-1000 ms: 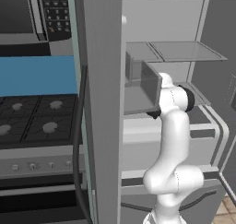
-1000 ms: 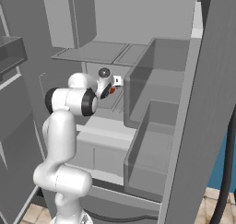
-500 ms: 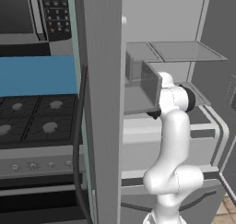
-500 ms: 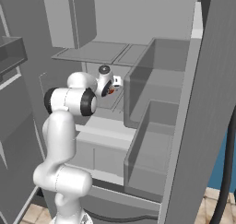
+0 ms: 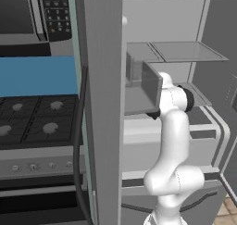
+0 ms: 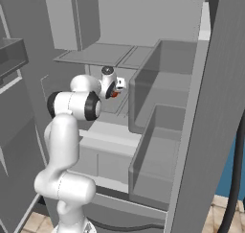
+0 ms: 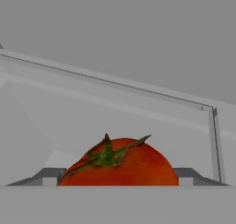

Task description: Place one tomato and one fish in each tupperware on the nearby counter, to pack two identical lunches.

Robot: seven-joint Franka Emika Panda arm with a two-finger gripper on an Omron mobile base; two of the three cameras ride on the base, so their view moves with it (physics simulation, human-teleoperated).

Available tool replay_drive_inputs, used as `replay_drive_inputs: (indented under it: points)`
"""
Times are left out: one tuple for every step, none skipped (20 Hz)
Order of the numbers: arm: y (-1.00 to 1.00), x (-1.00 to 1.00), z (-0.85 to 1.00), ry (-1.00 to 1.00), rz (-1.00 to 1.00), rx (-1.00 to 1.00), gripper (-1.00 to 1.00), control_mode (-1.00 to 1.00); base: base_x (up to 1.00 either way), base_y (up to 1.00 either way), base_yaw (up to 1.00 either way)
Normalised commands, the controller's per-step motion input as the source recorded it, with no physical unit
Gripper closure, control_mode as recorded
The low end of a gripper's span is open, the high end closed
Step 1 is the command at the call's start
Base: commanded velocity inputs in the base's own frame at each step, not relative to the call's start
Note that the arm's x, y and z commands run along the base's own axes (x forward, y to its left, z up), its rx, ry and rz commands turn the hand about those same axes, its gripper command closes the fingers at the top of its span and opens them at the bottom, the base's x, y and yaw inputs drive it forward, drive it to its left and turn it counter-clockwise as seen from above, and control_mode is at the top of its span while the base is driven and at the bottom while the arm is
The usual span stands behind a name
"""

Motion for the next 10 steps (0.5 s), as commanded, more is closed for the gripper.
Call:
replay_drive_inputs:
  points:
    - [0.00,-0.10,-0.80,0.02,0.00,0.00,1.00,-1.00,0.00,0.00,0.00]
    - [0.00,-0.22,-0.90,0.04,0.00,0.00,1.00,-1.00,0.00,0.00,0.00]
    - [-0.02,-0.29,-0.95,0.06,0.00,0.00,1.00,-1.00,0.00,0.00,0.00]
    - [-0.05,-0.36,-0.99,0.07,0.00,0.00,1.00,-1.00,0.00,0.00,0.00]
    - [-0.08,-0.41,-1.00,0.07,0.00,0.00,1.00,-1.00,0.00,0.00,0.00]
    - [-0.11,-0.46,-1.00,0.07,0.00,0.00,1.00,-1.00,0.00,0.00,0.00]
    - [-0.13,-0.47,-1.00,0.07,-0.01,0.00,1.00,-1.00,0.00,0.00,0.00]
    - [-0.14,-0.47,-1.00,0.07,-0.01,0.00,1.00,-1.00,0.00,0.00,0.00]
    - [-0.13,-0.45,-0.96,0.07,-0.01,0.00,1.00,-1.00,0.00,0.00,0.00]
    - [-0.11,-0.44,-0.94,0.07,-0.01,0.00,1.00,-1.00,0.00,0.00,0.00]
